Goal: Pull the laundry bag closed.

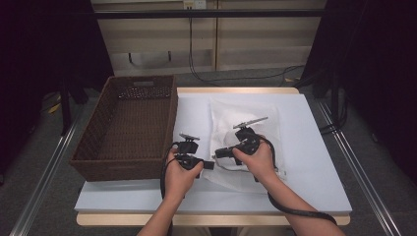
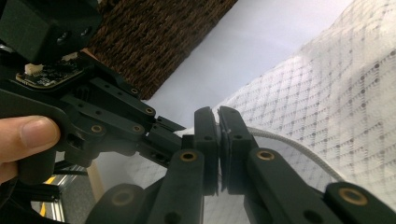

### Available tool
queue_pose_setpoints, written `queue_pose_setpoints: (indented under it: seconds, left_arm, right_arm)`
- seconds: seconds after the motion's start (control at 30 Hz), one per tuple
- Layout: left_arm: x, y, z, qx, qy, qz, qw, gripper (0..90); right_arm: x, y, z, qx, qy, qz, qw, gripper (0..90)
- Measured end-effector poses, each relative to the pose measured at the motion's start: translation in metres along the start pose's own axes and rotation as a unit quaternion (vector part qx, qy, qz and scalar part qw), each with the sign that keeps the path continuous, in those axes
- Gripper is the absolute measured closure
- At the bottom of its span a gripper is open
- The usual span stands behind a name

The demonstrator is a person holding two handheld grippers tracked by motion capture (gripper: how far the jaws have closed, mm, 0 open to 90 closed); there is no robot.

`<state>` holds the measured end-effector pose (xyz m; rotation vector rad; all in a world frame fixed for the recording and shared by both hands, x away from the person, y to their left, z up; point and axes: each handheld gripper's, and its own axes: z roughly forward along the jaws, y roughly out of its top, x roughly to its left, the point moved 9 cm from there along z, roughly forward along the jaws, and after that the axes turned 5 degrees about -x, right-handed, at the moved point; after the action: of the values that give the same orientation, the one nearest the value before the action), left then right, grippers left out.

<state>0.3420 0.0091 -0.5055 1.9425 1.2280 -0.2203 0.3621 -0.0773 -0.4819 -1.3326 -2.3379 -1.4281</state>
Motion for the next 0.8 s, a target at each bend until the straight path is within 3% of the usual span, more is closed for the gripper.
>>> queue_pose_setpoints:
  seconds: [0.07,0.1,0.13,0.2,0.23,0.27,0.33,0.47,0.5,0.53,0.6,0.63,0.67,0.8]
  left_arm:
    - [-0.002,0.001,0.001,0.001,-0.008,-0.004,1.0,84.6]
    - [-0.001,0.002,0.0,0.001,-0.007,0.001,1.0,78.4]
    - [-0.005,0.002,0.0,-0.001,-0.015,-0.009,0.9999,75.9]
    - [-0.003,0.004,-0.003,0.001,-0.01,-0.004,0.9999,72.5]
    - [-0.004,0.005,-0.003,-0.005,-0.01,-0.011,0.9999,70.9]
    - [-0.003,0.004,-0.005,0.002,-0.014,-0.005,0.9999,70.9]
    - [-0.004,0.007,-0.005,-0.007,-0.012,-0.019,0.9997,71.0]
    - [-0.002,0.009,-0.008,-0.002,-0.013,-0.012,0.9998,66.3]
    - [-0.004,0.009,-0.007,-0.004,-0.021,-0.023,0.9995,66.1]
    - [-0.003,0.009,-0.006,-0.001,-0.021,-0.016,0.9996,66.2]
    - [-0.005,0.011,-0.004,-0.009,-0.025,-0.029,0.9992,67.6]
    - [-0.005,0.011,-0.003,-0.005,-0.03,-0.026,0.9992,69.6]
    - [-0.007,0.012,-0.002,-0.01,-0.035,-0.04,0.9985,70.8]
    - [-0.005,0.011,0.0,-0.001,-0.039,-0.029,0.9988,71.2]
  right_arm:
    - [0.0,0.0,0.0,-0.004,0.001,0.001,1.0,86.9]
    - [0.0,0.001,0.0,-0.006,0.004,-0.001,1.0,86.9]
    - [0.0,0.001,-0.001,-0.006,0.004,-0.002,1.0,86.9]
    - [0.0,0.001,-0.001,-0.008,0.004,-0.001,1.0,86.9]
    - [0.0,0.001,-0.001,-0.008,0.002,-0.001,1.0,86.9]
    - [0.0,0.001,-0.002,-0.009,0.002,-0.002,1.0,86.9]
    - [-0.001,0.001,-0.003,-0.009,0.003,0.001,1.0,86.9]
    - [-0.001,0.002,-0.004,-0.012,0.003,0.0,0.9999,86.9]
    - [-0.001,0.002,-0.004,-0.011,0.003,-0.002,0.9999,86.9]
    - [-0.001,0.003,-0.005,-0.013,0.002,-0.002,0.9999,86.9]
    - [-0.001,0.003,-0.005,-0.012,0.002,-0.003,0.9999,86.9]
    - [-0.001,0.003,-0.005,-0.012,0.002,-0.003,0.9999,86.9]
    - [-0.001,0.003,-0.005,-0.013,0.003,-0.003,0.9999,86.9]
    - [-0.001,0.002,-0.005,-0.01,0.002,-0.005,0.9999,86.9]
